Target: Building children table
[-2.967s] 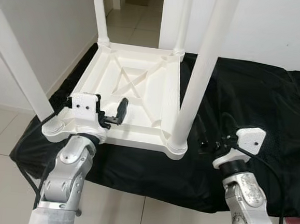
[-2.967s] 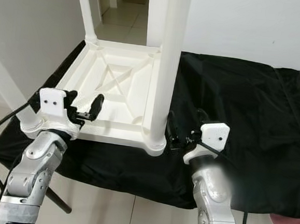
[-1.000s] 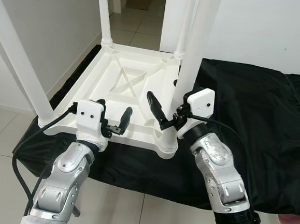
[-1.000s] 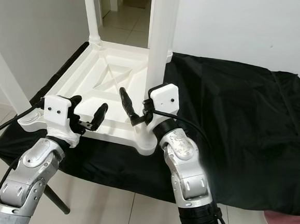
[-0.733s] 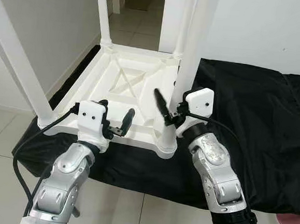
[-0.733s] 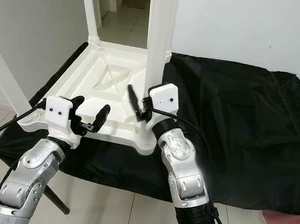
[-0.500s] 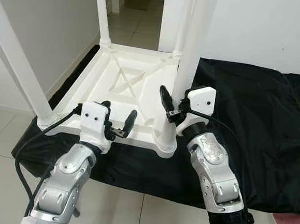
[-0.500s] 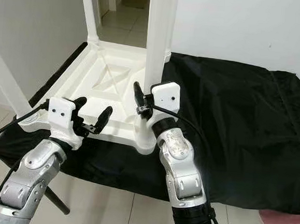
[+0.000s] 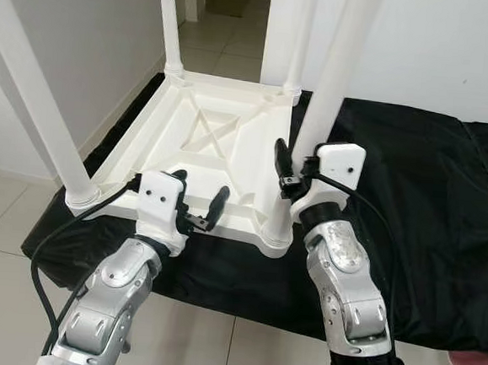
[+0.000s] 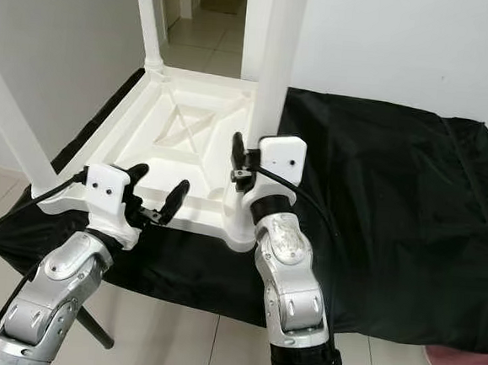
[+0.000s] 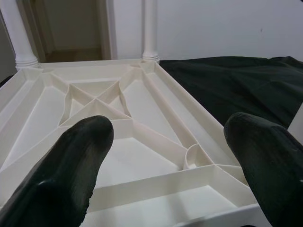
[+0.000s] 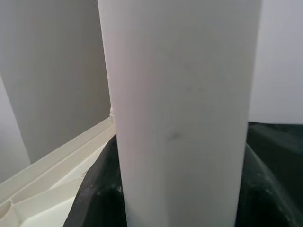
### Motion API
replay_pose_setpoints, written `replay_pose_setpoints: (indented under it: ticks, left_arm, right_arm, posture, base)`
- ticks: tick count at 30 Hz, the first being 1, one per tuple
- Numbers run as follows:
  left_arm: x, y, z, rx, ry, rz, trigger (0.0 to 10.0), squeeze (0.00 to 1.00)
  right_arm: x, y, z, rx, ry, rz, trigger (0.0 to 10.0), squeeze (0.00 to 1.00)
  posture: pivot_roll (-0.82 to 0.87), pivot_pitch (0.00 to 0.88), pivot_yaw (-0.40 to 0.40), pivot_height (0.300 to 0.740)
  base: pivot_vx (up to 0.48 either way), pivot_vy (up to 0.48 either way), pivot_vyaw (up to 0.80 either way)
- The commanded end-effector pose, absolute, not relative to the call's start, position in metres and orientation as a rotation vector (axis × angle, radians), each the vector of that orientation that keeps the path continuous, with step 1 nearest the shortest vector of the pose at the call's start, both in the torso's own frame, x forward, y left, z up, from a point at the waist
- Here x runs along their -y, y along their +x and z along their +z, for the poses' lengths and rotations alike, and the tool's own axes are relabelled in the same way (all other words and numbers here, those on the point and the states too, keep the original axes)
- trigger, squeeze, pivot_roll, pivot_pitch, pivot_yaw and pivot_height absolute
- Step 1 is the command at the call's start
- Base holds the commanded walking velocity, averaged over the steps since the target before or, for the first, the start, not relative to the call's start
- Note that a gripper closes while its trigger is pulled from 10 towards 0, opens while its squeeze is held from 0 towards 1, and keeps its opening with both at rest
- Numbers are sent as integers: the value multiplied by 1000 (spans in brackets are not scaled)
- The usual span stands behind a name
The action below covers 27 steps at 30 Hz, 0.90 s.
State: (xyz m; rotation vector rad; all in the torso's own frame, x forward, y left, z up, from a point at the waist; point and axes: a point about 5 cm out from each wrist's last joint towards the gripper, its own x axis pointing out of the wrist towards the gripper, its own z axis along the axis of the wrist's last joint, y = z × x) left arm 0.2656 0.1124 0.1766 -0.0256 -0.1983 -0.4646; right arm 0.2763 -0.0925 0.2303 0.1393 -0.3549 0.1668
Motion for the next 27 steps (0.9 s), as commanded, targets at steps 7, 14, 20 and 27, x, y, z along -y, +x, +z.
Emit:
replay_pose_setpoints:
  ticks: [7, 14, 20, 27]
  left_arm:
    - [-105, 262, 175, 184, -9, -589, 10000, 0]
    - [-104, 263, 175, 183, -7, -599, 10000, 0]
    - [-103, 262, 174, 181, -14, -602, 10000, 0]
    - [-101, 261, 172, 175, -20, -604, 10000, 0]
  right_arm:
    - [118, 275, 209, 234, 457, 13, 10000, 0]
    - [130, 276, 200, 179, 690, -43, 10000, 0]
    - [146, 274, 180, 115, 941, -86, 10000, 0]
    - [160, 270, 146, 43, 1227, -151, 10000, 0]
  posture:
    - [-38, 11, 26, 740]
    - [-42, 8, 24, 740]
    - [-42, 12, 21, 740]
    - [-45, 19, 24, 740]
  base:
    - [0, 0, 0]
    - [0, 0, 0]
    - [0, 0, 0]
    - [0, 0, 0]
